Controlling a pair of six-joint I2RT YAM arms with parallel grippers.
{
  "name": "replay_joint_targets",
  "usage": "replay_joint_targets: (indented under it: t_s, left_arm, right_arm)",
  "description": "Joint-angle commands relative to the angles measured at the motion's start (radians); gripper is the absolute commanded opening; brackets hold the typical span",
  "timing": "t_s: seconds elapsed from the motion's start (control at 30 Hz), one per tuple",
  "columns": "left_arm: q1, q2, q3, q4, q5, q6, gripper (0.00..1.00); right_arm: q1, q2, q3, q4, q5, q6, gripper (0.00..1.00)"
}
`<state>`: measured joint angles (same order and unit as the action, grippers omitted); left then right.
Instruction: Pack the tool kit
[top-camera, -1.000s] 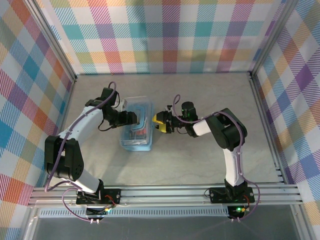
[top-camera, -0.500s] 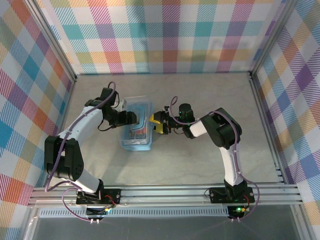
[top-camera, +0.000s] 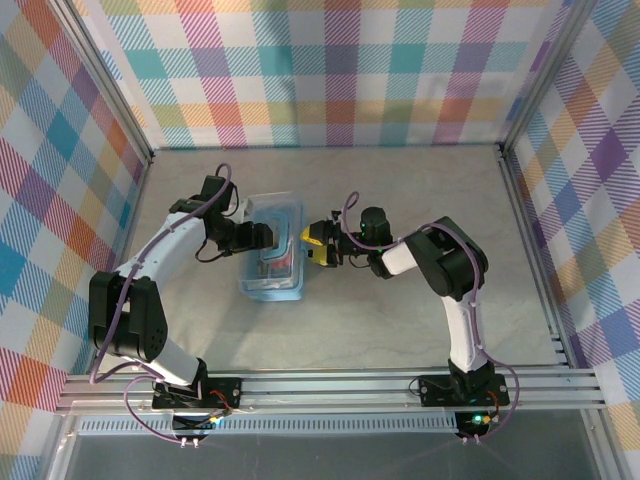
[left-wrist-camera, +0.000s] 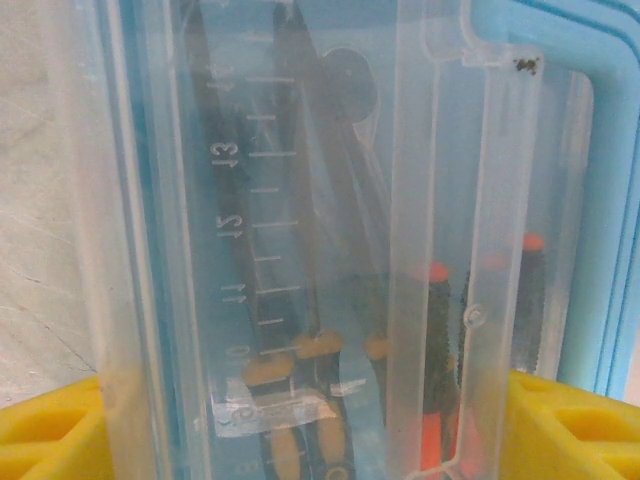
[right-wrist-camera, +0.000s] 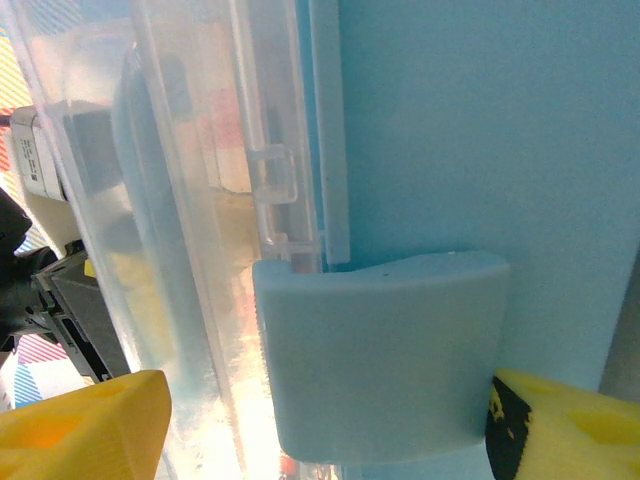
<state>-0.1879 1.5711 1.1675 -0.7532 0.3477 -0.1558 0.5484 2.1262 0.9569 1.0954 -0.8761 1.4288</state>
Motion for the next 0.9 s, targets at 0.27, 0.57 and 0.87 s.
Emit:
replay_joint_targets:
  t_s: [0.27, 0.57, 0.87]
  left_arm:
    - [0.005, 0.106, -0.092, -0.123, -0.05, -0.028, 0.64]
    - [0.005, 0.106, -0.088, -0.123, -0.047, -0.031, 0.64]
    - [0.004, 0.108, -0.087, -0.121, -0.044, -0.03, 0.64]
  right_arm:
    - [-0.015, -0.126, -0.009, -0.093, -0.002, -0.101, 0.78]
    - [-0.012, -0.125, 0.024, -0.33, 0.031, -0.223, 0.67]
    - [-0.01, -0.107, 0.043, -0.342, 0.041, -0.229, 0.61]
